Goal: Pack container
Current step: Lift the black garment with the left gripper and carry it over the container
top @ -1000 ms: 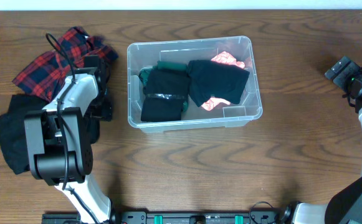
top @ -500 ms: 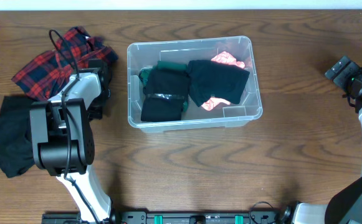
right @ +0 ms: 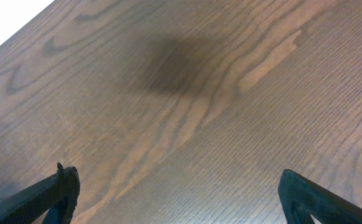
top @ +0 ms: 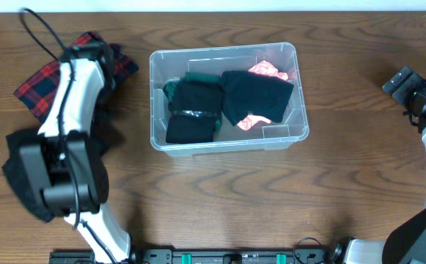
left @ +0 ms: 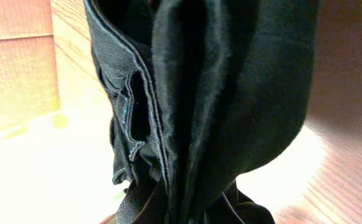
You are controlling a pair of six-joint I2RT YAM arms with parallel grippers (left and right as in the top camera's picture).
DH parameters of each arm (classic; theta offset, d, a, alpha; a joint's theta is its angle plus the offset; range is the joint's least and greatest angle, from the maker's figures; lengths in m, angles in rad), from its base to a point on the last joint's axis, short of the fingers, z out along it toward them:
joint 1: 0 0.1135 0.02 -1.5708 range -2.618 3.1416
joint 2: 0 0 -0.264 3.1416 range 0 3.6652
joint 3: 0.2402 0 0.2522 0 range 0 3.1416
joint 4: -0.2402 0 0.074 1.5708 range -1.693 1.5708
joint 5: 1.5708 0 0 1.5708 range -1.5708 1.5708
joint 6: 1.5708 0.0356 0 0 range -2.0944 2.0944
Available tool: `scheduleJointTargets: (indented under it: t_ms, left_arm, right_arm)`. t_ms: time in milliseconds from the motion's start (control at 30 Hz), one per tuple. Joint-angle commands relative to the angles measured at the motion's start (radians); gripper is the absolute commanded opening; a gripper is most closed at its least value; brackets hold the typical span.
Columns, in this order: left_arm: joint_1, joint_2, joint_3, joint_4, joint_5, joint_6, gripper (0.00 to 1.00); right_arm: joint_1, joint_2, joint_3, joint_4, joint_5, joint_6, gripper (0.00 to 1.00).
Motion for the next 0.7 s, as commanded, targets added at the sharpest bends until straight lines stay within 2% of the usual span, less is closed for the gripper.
scheduleJointTargets:
  t_ms: [0, 233, 667]
  left_arm:
    - [0.003, -0.115, 0.092, -0.035, 0.07, -0.024, 0.06]
    - [0.003, -0.286, 0.155, -0.045, 0.283, 0.093, 0.06]
    - [0.003, -0.46, 0.23, -0.062, 0.526, 0.265, 0.06]
  right_arm:
    - [-0.003, 0.006, 0.016, 0.0, 0.011, 0.013, 0.99]
    - [-0.003, 0.006, 0.016, 0.0, 0.011, 0.013, 0.99]
    - [-0.003, 0.006, 0.016, -0.001, 0.011, 0.013, 0.99]
